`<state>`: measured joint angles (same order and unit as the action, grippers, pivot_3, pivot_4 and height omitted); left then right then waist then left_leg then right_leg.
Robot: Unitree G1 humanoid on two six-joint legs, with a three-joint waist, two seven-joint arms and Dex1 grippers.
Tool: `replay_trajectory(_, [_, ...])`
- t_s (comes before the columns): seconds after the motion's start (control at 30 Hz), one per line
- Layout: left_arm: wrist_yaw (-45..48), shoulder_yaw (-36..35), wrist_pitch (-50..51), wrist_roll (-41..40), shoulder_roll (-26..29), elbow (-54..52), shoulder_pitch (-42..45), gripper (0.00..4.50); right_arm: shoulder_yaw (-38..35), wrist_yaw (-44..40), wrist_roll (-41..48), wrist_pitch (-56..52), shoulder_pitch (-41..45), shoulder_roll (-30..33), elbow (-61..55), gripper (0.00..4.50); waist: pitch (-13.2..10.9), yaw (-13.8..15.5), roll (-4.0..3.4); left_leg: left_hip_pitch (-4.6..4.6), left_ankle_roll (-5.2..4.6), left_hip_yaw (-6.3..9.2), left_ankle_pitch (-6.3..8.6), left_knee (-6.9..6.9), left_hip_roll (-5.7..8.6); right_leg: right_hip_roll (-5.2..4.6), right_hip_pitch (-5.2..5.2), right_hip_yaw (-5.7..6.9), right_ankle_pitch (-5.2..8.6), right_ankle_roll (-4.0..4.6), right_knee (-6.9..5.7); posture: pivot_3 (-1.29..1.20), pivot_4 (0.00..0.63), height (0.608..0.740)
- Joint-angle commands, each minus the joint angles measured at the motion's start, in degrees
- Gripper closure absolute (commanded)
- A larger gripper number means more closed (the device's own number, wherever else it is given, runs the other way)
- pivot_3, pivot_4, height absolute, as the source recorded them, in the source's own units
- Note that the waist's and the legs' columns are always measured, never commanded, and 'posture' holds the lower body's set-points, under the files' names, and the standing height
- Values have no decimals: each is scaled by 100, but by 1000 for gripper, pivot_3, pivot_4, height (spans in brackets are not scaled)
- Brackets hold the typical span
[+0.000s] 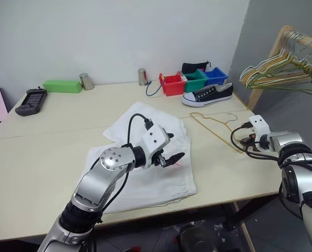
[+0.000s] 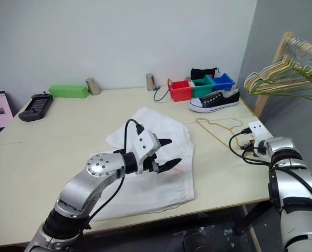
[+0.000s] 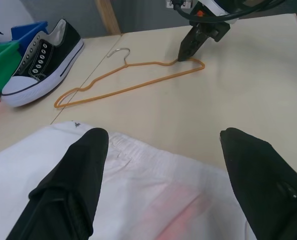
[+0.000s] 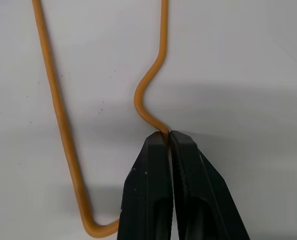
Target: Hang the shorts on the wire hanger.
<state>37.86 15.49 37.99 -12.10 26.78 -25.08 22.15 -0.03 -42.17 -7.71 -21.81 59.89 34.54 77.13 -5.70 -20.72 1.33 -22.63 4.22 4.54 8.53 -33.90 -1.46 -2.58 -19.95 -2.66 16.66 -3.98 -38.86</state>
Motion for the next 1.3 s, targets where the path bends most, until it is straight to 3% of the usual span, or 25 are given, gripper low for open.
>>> replay_trajectory(0.03, [-37,-32,-162,58,-10,-76,77,723,-48,-13,9,250,99,143,-156,4462,0,-1,-1,0,0,0,0,0,0,0,0,0,0,0,0,-230,0,740])
replay_trajectory(0.37, [69,-430,-421,7,159,475,360,723,-110,-408,213,956,230,279,-1050,4462,0,-48,-2,-4,0,-1,0,0,1,0,-6,-1,-1,-2,0,-253,0,740])
replay_trajectory(0.6, [207,-910,-682,-110,326,1162,842,723,-23,-215,264,1509,-500,220,-3071,4462,1,-93,-3,-14,0,3,0,1,0,0,-12,4,-7,-14,3,-270,0,740])
replay_trajectory(0.7, [393,-1293,-709,-332,474,1594,1185,723,204,19,-26,2308,-863,314,-3884,4462,1,-114,-4,-26,0,3,0,2,1,0,-26,4,-8,-14,2,-273,0,740])
replay_trajectory(0.97, [1988,-1921,-690,-1000,1432,3457,2476,723,686,662,-711,4610,-1140,488,-4869,4462,0,-256,-4,-21,0,3,0,8,0,0,-30,5,-8,-15,1,-281,2,740])
replay_trajectory(1.1, [2704,-1698,-1063,-780,1591,4466,2984,723,866,1132,-1057,5551,-1087,399,-5078,4462,0,-290,-4,-22,1,3,0,9,1,-2,-23,8,-7,-15,10,-276,4,740])
replay_trajectory(1.3, [3397,-1306,-1625,-363,1606,5281,3352,723,998,1320,-1155,5835,-1095,176,-5561,4462,-1,-291,-3,-22,0,4,0,17,-2,-1,-27,8,-7,-14,7,-290,9,740])
